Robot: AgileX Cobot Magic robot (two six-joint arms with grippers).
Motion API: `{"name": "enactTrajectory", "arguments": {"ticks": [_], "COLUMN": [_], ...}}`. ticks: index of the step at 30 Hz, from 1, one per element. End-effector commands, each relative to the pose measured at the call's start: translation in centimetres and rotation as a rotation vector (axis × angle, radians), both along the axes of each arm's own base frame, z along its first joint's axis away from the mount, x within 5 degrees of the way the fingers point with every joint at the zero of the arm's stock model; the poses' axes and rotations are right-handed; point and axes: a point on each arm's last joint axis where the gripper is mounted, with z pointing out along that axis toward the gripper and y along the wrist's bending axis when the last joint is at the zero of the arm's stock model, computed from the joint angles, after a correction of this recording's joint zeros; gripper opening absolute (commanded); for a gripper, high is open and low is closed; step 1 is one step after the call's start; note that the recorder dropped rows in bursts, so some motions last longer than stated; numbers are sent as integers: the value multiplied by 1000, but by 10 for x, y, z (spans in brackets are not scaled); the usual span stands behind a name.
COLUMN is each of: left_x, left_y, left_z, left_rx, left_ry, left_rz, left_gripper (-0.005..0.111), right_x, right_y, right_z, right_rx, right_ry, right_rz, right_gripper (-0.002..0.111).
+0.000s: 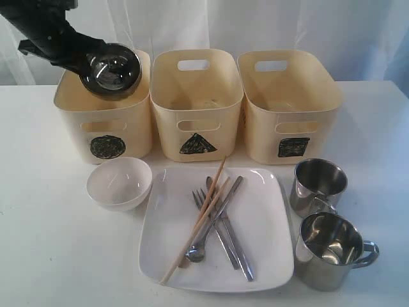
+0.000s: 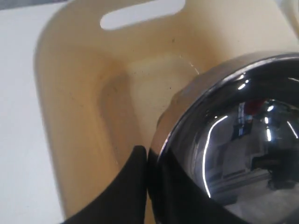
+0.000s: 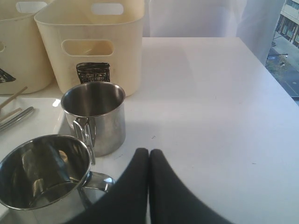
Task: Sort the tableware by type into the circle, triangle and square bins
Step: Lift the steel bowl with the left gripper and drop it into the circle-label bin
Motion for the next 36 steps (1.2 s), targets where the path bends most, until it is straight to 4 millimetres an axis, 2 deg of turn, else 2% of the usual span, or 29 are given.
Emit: {"name": "enactTrajectory", "arguments": {"ticks": [1, 6, 21, 23, 29, 33, 36], "left_x": [7, 9, 6, 6, 5, 4, 0], "left_y": [-2, -2, 0, -1, -4, -4, -4], "left_z": [-17, -24, -26, -26, -25, -26, -18], "left_rx": [-4, 7, 27, 24, -9, -13, -10], "left_ry": [78, 121, 156, 159, 167, 180, 186], "left_rz": [2, -3, 7, 6, 0, -3, -10], "left_gripper": [0, 0, 1, 6, 36, 38, 38], "right_x": [0, 0, 0, 0, 0, 0, 0], "right_y": [0, 0, 0, 0, 0, 0, 0], "right_z": [0, 0, 0, 0, 0, 0, 0], "right_rx": [-3, -3, -3, -3, -3, -3, -3], "right_ry": [-14, -14, -14, -14, -14, -14, -14], "right_rz": [2, 2, 2, 2, 2, 2, 2], "right_gripper": [0, 0, 0, 0, 0, 0, 0]}}
